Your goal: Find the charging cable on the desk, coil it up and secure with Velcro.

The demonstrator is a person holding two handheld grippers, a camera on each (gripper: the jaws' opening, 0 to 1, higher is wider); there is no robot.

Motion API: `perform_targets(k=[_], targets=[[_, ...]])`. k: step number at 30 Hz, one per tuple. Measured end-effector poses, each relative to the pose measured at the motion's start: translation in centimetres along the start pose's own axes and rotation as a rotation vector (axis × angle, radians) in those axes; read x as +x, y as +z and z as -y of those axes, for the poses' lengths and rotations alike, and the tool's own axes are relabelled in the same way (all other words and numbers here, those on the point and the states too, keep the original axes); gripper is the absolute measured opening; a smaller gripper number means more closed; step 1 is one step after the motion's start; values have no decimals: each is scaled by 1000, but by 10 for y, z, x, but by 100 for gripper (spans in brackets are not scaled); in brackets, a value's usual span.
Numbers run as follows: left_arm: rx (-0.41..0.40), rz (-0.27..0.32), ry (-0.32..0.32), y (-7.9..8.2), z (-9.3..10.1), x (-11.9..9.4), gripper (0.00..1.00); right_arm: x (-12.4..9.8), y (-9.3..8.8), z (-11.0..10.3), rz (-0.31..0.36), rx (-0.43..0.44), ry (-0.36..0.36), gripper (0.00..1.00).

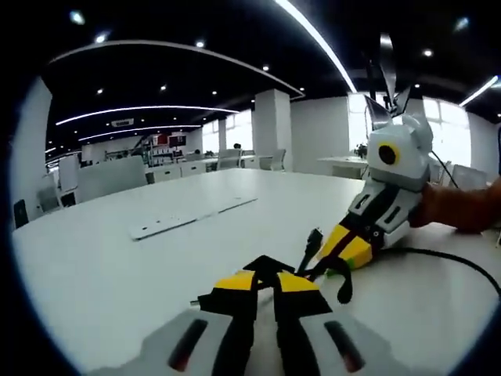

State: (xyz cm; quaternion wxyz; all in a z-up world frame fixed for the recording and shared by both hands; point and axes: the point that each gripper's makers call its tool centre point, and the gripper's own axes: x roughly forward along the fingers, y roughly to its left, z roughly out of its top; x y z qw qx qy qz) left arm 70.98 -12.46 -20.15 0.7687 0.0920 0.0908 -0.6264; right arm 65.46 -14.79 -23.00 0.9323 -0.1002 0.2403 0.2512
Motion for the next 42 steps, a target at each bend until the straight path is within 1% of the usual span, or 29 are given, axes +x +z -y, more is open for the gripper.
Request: perform_targets(k=[1, 3, 7, 12, 14, 26, 31, 35, 39, 42], targets=[[0, -1, 1, 0, 0, 0, 8, 0, 0, 0, 0, 0, 0, 4], [-10, -24, 13, -5, -3, 1, 7, 1, 1, 2, -1, -1, 0, 5], [-79, -36, 13, -9, -5, 1, 7, 2, 3, 9, 2, 10, -1, 5], [-73, -34, 8, -10, -4, 0, 6, 3, 4, 12, 0, 21, -1, 5], [-70, -35, 9, -10, -3, -1, 3, 3, 4, 12, -2, 21, -2, 5], [-44, -31, 0, -13, -1, 0, 3, -1, 6, 11, 3, 12, -27, 6], [-40, -32, 0, -13, 0, -1, 3, -2, 9, 12, -2, -25, -50, 8], [-36, -31, 1, -13, 1, -1, 3, -3, 16, 13, 4, -56, -61, 10], [-37, -32, 2, -14, 1, -1, 3, 0, 18, 7, -19, -140, -66, 10], [-37, -29, 2, -14, 1, -1, 3, 4, 20, 3, -24, -166, -68, 10]])
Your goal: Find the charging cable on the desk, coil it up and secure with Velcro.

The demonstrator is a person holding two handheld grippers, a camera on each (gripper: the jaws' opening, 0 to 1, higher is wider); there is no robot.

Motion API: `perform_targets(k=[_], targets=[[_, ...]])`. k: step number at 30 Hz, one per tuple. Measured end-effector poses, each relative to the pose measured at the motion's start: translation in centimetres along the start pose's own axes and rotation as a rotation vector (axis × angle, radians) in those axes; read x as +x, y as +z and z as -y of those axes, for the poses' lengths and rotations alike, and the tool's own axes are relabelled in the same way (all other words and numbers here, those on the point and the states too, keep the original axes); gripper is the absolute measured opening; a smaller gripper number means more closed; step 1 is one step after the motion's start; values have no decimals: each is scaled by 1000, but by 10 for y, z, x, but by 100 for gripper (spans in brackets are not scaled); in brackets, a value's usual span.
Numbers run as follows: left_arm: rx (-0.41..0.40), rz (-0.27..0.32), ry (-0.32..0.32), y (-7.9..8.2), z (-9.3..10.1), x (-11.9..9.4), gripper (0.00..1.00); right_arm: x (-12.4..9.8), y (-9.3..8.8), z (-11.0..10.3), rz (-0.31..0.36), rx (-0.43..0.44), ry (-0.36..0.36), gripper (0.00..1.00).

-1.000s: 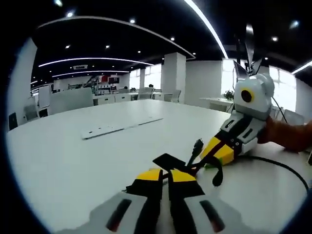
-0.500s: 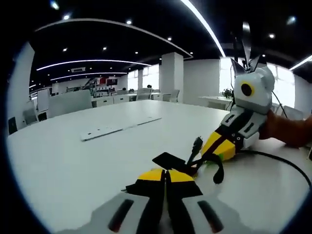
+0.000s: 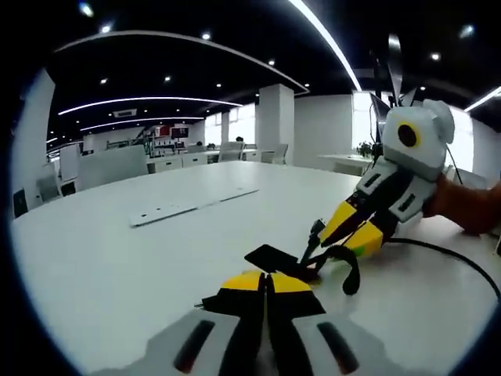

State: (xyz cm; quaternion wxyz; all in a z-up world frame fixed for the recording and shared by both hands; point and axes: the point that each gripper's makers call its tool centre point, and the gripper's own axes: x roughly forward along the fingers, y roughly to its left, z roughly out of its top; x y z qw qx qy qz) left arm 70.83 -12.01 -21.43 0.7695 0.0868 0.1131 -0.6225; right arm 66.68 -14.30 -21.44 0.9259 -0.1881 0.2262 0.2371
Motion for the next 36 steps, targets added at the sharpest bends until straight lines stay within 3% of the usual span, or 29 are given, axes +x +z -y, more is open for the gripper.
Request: perform_targets(k=[10, 13, 17, 36], targets=[[17, 3, -2, 0, 0, 0, 2, 5, 27, -14, 67, -42, 16, 11], [16, 3, -2, 0, 0, 0, 2, 5, 32, -9, 82, -41, 4, 9], [17, 6, -2, 0, 0, 0, 2, 7, 31, -4, 78, -32, 0, 4], [18, 12, -5, 0, -1, -1, 2, 23, 20, 14, 38, 40, -33, 3]])
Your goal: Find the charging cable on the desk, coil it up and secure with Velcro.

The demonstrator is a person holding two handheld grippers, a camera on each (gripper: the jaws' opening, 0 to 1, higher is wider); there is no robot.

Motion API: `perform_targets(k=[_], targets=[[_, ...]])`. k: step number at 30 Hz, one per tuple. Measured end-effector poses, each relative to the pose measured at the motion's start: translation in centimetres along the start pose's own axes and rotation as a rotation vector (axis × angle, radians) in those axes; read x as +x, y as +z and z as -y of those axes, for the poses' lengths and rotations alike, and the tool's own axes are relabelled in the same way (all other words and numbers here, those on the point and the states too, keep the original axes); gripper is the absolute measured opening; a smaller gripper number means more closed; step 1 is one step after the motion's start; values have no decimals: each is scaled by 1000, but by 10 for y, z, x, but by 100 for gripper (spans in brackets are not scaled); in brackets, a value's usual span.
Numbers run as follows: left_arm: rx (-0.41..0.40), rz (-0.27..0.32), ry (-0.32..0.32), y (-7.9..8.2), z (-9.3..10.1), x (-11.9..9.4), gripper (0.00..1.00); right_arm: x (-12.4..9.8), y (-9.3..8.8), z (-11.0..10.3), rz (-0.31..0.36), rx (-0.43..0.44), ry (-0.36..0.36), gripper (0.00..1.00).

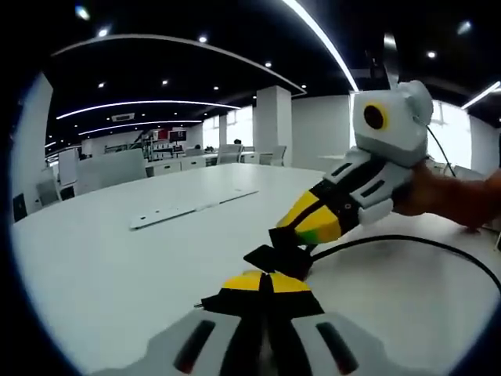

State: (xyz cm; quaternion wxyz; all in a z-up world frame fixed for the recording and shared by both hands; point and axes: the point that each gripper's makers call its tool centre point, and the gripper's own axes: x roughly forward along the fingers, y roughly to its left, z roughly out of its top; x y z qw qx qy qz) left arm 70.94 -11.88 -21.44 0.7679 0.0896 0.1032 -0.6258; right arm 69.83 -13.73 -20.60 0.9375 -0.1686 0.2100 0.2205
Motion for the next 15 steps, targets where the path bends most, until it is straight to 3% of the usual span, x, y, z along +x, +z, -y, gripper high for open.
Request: perform_targets(k=[15], targets=[[2, 0, 1, 0, -1, 1, 2, 8, -13, -4, -38, 46, 25, 3]])
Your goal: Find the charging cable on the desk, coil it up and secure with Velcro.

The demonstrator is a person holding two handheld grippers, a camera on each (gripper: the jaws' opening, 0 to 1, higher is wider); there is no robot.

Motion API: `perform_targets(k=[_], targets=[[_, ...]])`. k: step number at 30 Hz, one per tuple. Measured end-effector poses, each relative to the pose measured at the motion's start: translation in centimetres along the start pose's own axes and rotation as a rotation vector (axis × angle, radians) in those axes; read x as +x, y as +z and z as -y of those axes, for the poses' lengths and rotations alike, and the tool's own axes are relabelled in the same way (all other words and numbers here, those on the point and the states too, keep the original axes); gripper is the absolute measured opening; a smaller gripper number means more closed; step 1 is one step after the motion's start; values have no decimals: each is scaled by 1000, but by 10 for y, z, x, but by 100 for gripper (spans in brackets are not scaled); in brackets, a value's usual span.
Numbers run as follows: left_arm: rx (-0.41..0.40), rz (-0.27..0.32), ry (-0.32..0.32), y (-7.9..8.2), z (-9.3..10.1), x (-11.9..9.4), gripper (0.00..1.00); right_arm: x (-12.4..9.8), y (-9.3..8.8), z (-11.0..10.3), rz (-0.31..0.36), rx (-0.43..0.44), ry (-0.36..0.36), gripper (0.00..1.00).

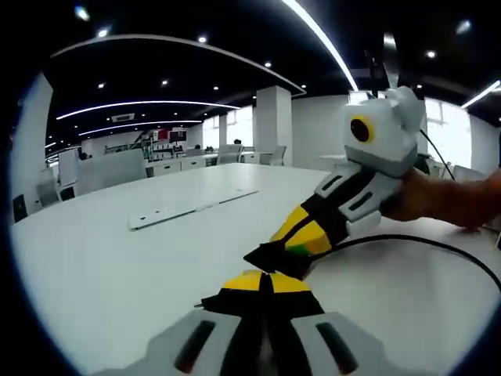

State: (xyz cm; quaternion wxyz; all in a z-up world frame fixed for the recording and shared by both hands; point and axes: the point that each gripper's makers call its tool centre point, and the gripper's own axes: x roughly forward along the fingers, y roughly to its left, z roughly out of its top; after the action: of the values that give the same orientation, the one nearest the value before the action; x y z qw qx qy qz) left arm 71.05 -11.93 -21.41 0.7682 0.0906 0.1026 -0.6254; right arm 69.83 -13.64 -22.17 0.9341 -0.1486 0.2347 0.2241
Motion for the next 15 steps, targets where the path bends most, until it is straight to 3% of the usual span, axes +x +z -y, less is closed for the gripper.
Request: perform_targets(k=[15], targets=[[2, 0, 2, 0, 0, 1, 2, 3, -7, -2, -77, 107, 89, 2]])
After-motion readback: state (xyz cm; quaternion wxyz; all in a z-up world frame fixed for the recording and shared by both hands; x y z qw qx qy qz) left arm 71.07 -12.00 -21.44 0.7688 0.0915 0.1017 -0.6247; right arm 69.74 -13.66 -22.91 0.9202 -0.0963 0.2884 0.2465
